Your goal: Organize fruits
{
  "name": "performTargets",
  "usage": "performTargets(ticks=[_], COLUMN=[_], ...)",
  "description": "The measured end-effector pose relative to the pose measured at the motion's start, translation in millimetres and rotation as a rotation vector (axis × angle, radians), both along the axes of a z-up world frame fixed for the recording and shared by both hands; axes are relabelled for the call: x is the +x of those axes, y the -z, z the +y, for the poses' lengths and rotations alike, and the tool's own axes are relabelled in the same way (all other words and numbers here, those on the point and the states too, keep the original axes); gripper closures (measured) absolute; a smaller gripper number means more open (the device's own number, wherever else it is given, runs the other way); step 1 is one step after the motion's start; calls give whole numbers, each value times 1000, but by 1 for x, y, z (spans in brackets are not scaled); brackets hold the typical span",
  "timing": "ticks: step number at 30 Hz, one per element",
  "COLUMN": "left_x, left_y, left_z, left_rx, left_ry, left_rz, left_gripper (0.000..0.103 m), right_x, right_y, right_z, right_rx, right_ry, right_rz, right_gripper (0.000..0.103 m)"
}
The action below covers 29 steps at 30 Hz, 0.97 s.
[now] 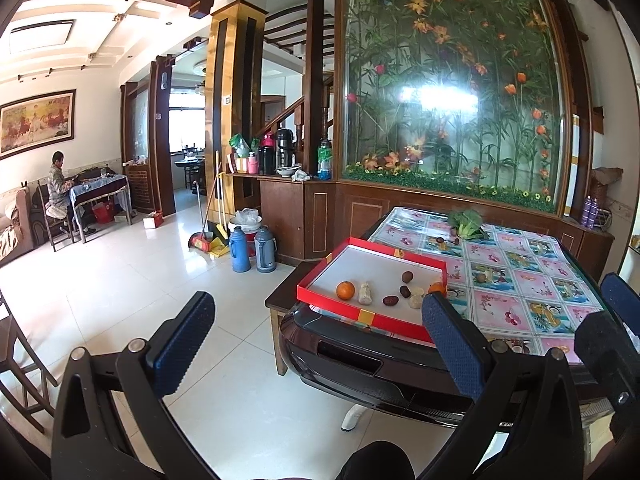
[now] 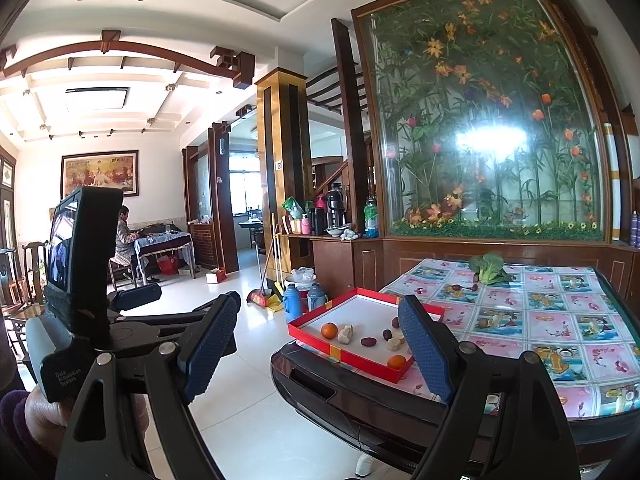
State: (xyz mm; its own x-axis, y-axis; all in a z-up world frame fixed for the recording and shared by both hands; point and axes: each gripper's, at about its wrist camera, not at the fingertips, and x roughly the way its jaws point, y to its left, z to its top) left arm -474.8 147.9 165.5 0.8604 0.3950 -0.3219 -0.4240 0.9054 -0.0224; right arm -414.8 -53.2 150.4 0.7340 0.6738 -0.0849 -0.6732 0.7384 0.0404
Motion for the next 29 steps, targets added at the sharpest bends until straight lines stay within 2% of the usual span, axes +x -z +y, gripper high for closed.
performTargets(ticks=[5,23,29], left_x=[-4,-10,-11], left_y=[-1,-5,-7], left_z=[1,1,3], left_rx=[-8,-24,-22], left_ry=[29,21,42], left_rz=[-6,-16,-56], left_gripper=[0,0,0], right_x=[-2,-1,9], right_y=[-1,-6,-7], right_z=[2,6,7], right_rx=[-4,-9,2], right_ry=[-4,-22,-35], right_rz=[-6,1,9], right_gripper=[20,20,20])
